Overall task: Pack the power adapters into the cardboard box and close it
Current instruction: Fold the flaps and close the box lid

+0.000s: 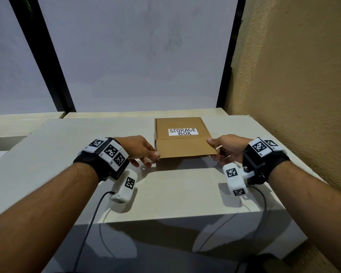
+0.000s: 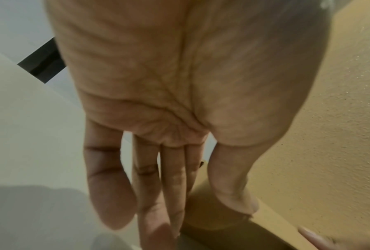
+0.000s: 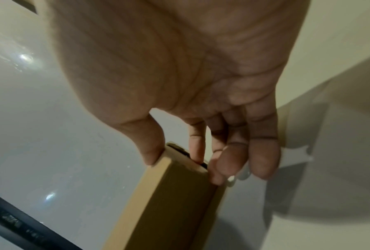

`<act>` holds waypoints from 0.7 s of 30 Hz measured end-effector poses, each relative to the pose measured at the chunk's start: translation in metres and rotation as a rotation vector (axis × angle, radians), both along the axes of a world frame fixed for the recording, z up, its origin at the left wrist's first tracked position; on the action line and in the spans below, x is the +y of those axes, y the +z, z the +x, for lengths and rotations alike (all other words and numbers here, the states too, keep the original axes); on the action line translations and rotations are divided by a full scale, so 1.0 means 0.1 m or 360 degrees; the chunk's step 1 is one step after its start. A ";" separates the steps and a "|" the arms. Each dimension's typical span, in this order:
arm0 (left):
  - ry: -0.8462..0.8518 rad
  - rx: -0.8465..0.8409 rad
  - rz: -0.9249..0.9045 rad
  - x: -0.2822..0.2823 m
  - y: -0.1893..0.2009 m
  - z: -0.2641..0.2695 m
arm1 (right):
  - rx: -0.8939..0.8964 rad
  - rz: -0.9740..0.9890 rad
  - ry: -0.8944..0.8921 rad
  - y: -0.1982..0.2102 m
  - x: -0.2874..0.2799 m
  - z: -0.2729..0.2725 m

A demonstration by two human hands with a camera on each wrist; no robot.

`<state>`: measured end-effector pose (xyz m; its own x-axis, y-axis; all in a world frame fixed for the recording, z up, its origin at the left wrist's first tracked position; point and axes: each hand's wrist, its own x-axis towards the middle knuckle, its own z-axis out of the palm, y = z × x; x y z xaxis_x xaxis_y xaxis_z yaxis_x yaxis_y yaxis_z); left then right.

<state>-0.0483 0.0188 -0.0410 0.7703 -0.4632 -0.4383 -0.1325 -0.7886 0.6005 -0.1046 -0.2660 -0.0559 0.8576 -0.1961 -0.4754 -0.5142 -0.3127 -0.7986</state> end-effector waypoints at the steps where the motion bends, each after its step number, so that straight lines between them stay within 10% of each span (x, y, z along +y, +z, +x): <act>1: -0.0019 -0.0010 0.0017 0.00 0.00 0.00 | -0.0008 0.0005 -0.0005 0.00 0.01 0.00; 14: 0.0050 -0.0190 0.0150 0.01 -0.04 0.04 | -0.0220 -0.0575 0.0195 0.05 0.00 0.01; 21: -0.0019 -0.0704 0.0148 -0.03 -0.10 0.10 | -0.0296 -0.0353 0.0164 -0.03 -0.02 0.08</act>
<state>-0.0385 0.0159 -0.0506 0.8878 -0.4473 -0.1084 -0.3698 -0.8335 0.4106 -0.0966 -0.2683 -0.0593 0.9467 -0.1851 -0.2638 -0.3222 -0.5330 -0.7824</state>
